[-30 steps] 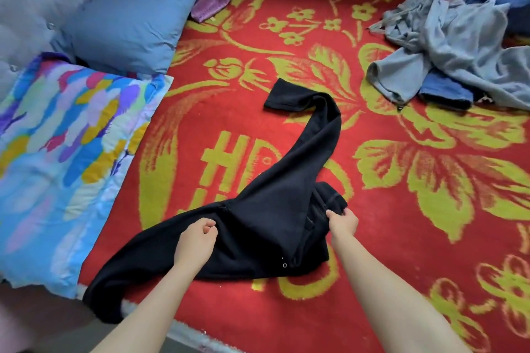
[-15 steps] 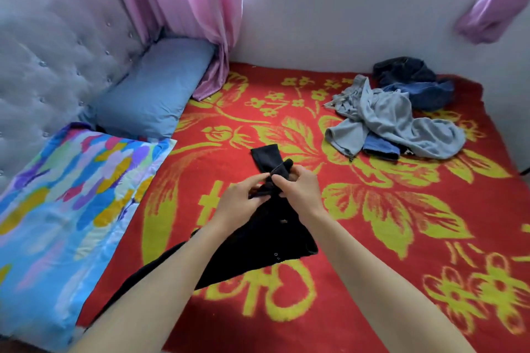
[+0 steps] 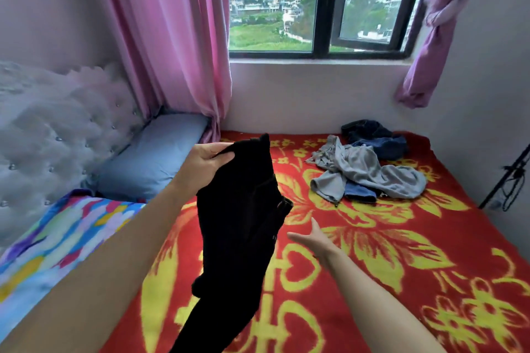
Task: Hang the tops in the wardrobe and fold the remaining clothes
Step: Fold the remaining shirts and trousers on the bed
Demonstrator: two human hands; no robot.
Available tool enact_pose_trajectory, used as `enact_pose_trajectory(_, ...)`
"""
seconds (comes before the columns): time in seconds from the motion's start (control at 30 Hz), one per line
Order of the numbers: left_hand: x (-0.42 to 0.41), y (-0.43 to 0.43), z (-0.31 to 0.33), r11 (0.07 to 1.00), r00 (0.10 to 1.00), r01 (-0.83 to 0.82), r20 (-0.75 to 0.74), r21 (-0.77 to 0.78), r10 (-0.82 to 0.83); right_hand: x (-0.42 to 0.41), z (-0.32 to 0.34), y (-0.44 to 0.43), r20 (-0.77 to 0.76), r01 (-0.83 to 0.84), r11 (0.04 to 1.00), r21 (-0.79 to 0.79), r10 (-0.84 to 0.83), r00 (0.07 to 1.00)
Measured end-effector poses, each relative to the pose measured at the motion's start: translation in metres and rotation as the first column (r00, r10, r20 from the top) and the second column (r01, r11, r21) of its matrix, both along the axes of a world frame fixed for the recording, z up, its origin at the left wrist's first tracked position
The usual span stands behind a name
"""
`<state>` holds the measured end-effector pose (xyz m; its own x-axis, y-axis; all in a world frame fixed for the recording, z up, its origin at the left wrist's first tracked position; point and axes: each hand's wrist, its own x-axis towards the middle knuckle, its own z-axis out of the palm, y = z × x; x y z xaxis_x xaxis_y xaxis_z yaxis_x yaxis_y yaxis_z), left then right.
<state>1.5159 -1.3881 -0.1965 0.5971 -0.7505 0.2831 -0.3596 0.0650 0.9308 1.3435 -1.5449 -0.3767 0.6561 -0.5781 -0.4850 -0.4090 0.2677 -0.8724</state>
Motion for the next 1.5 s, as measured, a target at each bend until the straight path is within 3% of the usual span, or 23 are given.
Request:
enact_pose_trajectory(0.27, 0.041, 0.046, 0.056, 0.973, 0.990, -0.032, -0.138, -0.228, 0.001, 0.051, 0.039, 0.018, 0.271, 0.080, 0.991, 0.106, -0.106, 0.957)
enact_pose_trajectory(0.53, 0.056, 0.078, 0.086, 0.957, 0.989, 0.009, -0.139, -0.289, -0.052, 0.088, 0.061, 0.048, 0.224, 0.035, 0.999, 0.039, -0.043, 0.974)
enact_pose_trajectory(0.7, 0.070, 0.099, 0.106, 0.940, 0.987, 0.007, -0.148, -0.341, -0.061, 0.119, 0.053, 0.077, 0.181, -0.117, 0.986, 0.118, 0.094, 0.979)
enact_pose_trajectory(0.97, 0.090, 0.131, 0.129, 0.897, 0.991, -0.067, -0.135, -0.437, 0.008, 0.168, 0.071, 0.094, 0.312, -0.269, 0.951, 0.152, 0.212, 0.926)
enact_pose_trajectory(1.07, 0.101, 0.145, 0.133, 0.886, 0.989, -0.126, -0.131, -0.446, 0.074, 0.169, 0.078, 0.083, 0.318, -0.113, 0.989, 0.092, 0.078, 0.945)
enact_pose_trajectory(1.17, 0.109, 0.153, 0.130, 0.869, 0.972, -0.226, -0.167, -0.440, 0.168, 0.165, 0.108, 0.057, 0.436, 0.120, 0.990, 0.071, -0.139, 0.889)
enact_pose_trajectory(1.33, 0.112, 0.143, 0.119, 0.827, 0.914, -0.400, -0.235, -0.395, 0.330, 0.143, 0.184, -0.006, 0.560, 0.427, 0.902, -0.058, -0.325, 0.762)
enact_pose_trajectory(1.5, 0.095, 0.111, 0.119, 0.842, 0.902, -0.392, -0.335, -0.370, 0.272, 0.103, 0.273, -0.052, 0.689, 0.624, 0.774, -0.109, -0.394, 0.609)
